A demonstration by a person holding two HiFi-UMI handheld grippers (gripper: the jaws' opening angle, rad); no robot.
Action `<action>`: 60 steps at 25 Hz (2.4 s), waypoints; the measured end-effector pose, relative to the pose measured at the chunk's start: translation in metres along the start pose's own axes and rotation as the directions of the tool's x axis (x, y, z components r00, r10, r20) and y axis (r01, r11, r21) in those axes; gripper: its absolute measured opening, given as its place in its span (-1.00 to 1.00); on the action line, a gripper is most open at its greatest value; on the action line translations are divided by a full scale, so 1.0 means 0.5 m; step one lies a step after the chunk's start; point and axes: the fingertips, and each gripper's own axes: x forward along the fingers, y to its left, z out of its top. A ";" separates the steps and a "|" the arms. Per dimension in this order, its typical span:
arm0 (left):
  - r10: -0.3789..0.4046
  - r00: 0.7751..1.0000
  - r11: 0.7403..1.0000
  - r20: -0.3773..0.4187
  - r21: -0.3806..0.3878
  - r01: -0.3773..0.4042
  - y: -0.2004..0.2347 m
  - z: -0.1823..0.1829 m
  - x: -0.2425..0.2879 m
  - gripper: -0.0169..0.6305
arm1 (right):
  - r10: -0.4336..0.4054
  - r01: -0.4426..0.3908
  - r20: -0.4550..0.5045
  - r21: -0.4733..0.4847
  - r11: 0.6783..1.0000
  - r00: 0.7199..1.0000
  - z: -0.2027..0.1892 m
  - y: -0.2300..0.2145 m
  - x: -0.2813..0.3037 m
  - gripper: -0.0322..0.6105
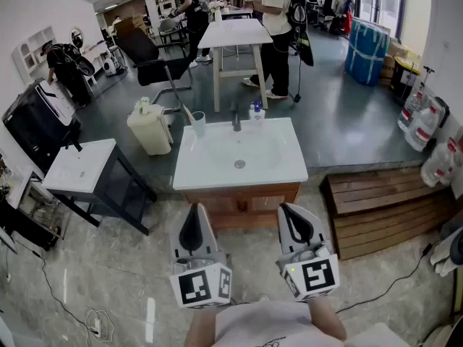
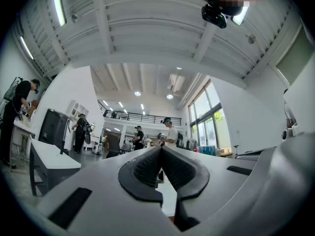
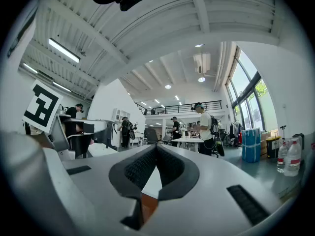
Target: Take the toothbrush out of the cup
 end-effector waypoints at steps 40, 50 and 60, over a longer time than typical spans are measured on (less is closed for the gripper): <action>-0.035 0.999 0.999 -0.039 -0.036 0.034 0.246 -0.178 0.731 -0.90 | -0.046 0.046 -0.005 0.021 0.999 0.999 -0.100 -0.202 0.728 -0.87; -0.040 0.990 0.996 -0.132 -0.084 0.029 0.312 -0.280 0.942 -0.90 | -0.059 0.059 -0.042 -0.008 0.998 0.997 -0.141 -0.261 0.937 -0.87; 0.036 0.988 0.996 -0.150 -0.070 -0.047 0.327 -0.290 0.959 -0.90 | -0.021 0.021 -0.017 0.012 1.000 1.000 -0.137 -0.268 0.976 -0.87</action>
